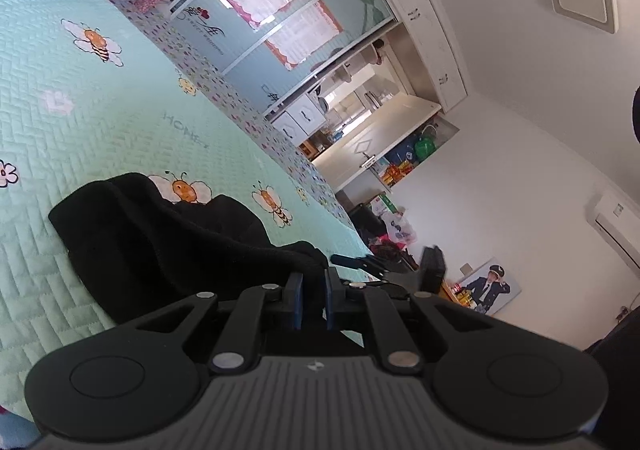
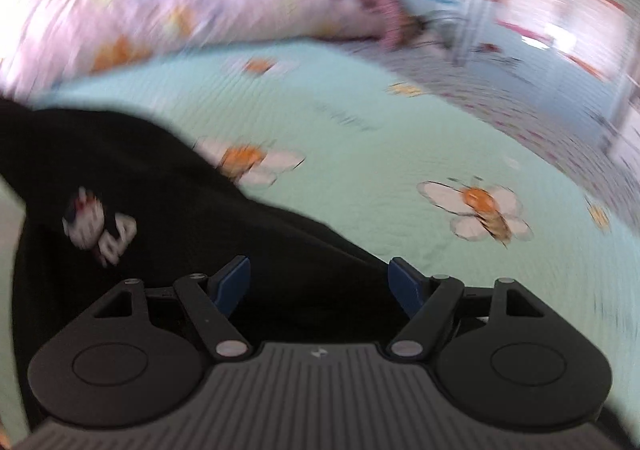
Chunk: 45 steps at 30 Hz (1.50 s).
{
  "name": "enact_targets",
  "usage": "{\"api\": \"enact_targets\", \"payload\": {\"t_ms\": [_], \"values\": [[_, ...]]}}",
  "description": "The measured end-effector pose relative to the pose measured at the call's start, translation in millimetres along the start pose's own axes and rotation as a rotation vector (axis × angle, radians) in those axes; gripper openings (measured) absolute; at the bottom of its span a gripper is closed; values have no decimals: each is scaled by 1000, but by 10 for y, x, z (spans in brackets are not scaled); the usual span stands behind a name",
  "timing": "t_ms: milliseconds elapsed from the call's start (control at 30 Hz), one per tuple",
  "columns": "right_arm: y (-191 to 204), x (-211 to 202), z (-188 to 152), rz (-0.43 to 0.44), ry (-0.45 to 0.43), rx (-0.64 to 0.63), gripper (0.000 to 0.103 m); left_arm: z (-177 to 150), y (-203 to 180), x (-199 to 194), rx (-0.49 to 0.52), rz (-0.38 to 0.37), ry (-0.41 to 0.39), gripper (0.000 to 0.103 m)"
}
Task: Fold clothes
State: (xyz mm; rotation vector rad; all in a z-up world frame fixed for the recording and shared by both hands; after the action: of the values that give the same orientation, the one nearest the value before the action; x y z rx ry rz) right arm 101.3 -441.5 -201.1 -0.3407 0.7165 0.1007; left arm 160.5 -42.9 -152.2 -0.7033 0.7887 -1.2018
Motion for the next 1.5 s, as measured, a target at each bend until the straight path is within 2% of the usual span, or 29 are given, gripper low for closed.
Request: {"api": "enact_targets", "payload": {"t_ms": [100, 200, 267, 300, 333, 367, 400, 433, 567, 700, 767, 867, 933, 1000, 1067, 1100, 1167, 1233, 1267, 1300, 1400, 1500], "values": [[21, 260, 15, 43, 103, -150, 77, 41, -44, 27, 14, -10, 4, 8], [40, 451, 15, 79, 158, -271, 77, 64, -67, 65, 26, -15, 10, 8], [45, 538, 1, 120, 194, -293, 76, 71, -56, 96, 25, -16, 10, 8], [51, 570, -6, 142, 211, -294, 72, 74, -49, 109, 23, -16, 6, 8], [59, 581, -9, 162, 224, -283, 63, 83, -42, 123, 20, -16, 1, 8], [66, 578, -8, 177, 237, -264, 22, 97, -35, 137, 17, -14, -7, 8], [69, 562, -2, 180, 242, -251, 2, 115, -28, 150, 14, -9, -17, 8], [63, 518, 13, 159, 229, -252, 2, 141, -21, 165, 10, -7, -29, 8], [5, 224, 108, 79, 143, -233, 2, 362, -31, 289, 2, -11, -93, 8], [-277, -47, 366, -66, 31, -184, 2, 769, -61, 602, 36, 18, -156, 8], [-495, -100, 532, -162, -11, -153, 2, 1050, -67, 802, 70, 61, -203, 8], [-778, -31, 734, -245, -30, -117, 2, 1580, 1, 1084, 93, 131, -318, 8], [-944, 106, 827, -270, -23, -100, 2, 1886, 100, 1242, 91, 177, -382, 8], [-1114, 296, 891, -280, -8, -71, 2, 2119, 288, 1454, 76, 232, -402, 8], [-1298, 671, 858, -249, 36, 2, 3, 2260, 637, 1742, 52, 332, -367, 8], [-1382, 871, 815, -237, 67, 41, 5, 2241, 784, 1820, 34, 376, -347, 8], [-1505, 1221, 650, -233, 148, 134, 18, 2122, 996, 1871, -13, 409, -313, 8], [-1524, 1267, 500, -196, 136, 260, 23, 1925, 1082, 1844, 3, 417, -257, 8], [-1510, 1227, 426, -173, 112, 314, 29, 1813, 1104, 1814, 21, 423, -227, 8], [-1477, 1118, 340, -163, 76, 346, 40, 1700, 1135, 1770, 25, 432, -199, 8], [-1393, 721, 94, -216, -9, 397, 54, 1449, 1232, 1622, 3, 448, -149, 8], [-1325, 270, -224, -274, -57, 495, 60, 1391, 1231, 1554, -22, 452, -143, 8]]}}
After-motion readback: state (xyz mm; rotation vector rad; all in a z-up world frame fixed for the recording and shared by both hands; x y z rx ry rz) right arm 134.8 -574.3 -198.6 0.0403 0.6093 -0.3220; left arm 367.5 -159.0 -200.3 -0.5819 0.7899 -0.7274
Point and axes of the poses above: each gripper's, at about its wrist camera, not at the fingertips, and x roughly the way its jaws point, y to its left, z to its top, the point moved 7 cm from there along x, roughly the way its jaws point, and after that the axes turned 6 degrees about -x, right-handed, at the moved point
